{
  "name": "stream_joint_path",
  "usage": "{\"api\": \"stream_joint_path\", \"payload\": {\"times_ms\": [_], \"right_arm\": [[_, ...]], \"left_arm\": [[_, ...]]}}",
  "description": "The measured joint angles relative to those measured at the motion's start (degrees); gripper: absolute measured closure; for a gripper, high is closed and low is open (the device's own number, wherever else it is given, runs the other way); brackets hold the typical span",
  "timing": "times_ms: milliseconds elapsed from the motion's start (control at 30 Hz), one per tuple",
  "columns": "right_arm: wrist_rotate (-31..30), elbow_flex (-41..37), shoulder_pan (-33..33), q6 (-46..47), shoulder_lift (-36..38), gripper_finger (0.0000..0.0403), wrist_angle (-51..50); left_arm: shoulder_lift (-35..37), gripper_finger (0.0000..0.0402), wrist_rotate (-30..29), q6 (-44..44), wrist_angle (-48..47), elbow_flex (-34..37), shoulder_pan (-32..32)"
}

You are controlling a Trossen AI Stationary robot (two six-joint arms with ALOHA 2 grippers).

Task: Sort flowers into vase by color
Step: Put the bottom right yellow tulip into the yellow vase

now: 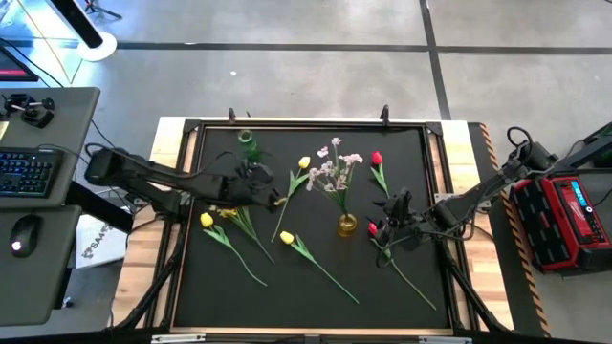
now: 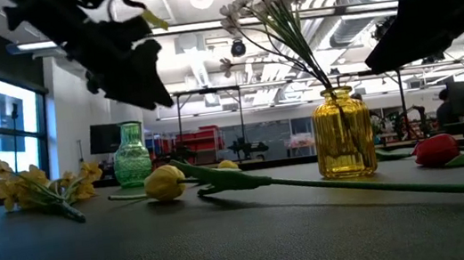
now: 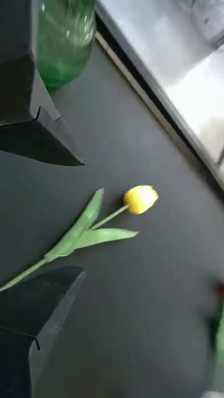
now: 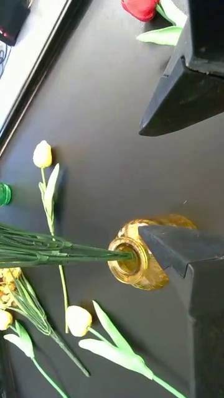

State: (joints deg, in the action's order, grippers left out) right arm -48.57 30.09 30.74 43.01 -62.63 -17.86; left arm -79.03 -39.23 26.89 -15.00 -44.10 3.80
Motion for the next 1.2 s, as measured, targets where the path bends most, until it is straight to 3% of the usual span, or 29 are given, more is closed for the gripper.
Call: {"api": "stream_joint_path", "payload": {"times_ms": [167,400,500,667,833,967,1200], "right_arm": [[12.10,0.00,0.07,-2.87,-0.18,0.0167,4.42],[22.69,0.00,1.21,-5.85,-7.15,0.0167,19.14],[25.07,0.32,3.03,-5.72,-12.12,0.0167,25.97],[23.22,6.14,6.40,-5.54,-22.52,0.0167,31.77],[19.94,17.85,6.81,-5.47,-35.72,0.0167,29.51],[18.51,28.74,4.62,-1.73,-44.55,0.0167,18.48],[26.14,44.82,-1.38,-0.51,-54.92,0.0167,0.35]], "left_arm": [[-4.10,0.0136,-1.24,0.95,-0.93,-1.48,-0.08],[-7.18,0.0136,-5.04,2.24,3.99,-1.48,-0.08],[-7.49,0.0136,-4.19,1.55,4.84,-1.48,0.11],[-7.44,0.0136,-1.52,1.51,4.82,-1.50,2.88],[-7.32,0.0136,-1.62,4.75,-0.56,-1.50,8.58],[-7.32,0.0136,-4.29,9.83,-7.44,-1.50,13.58],[-7.06,0.0136,-11.35,14.50,-14.35,-1.50,17.60]]}}
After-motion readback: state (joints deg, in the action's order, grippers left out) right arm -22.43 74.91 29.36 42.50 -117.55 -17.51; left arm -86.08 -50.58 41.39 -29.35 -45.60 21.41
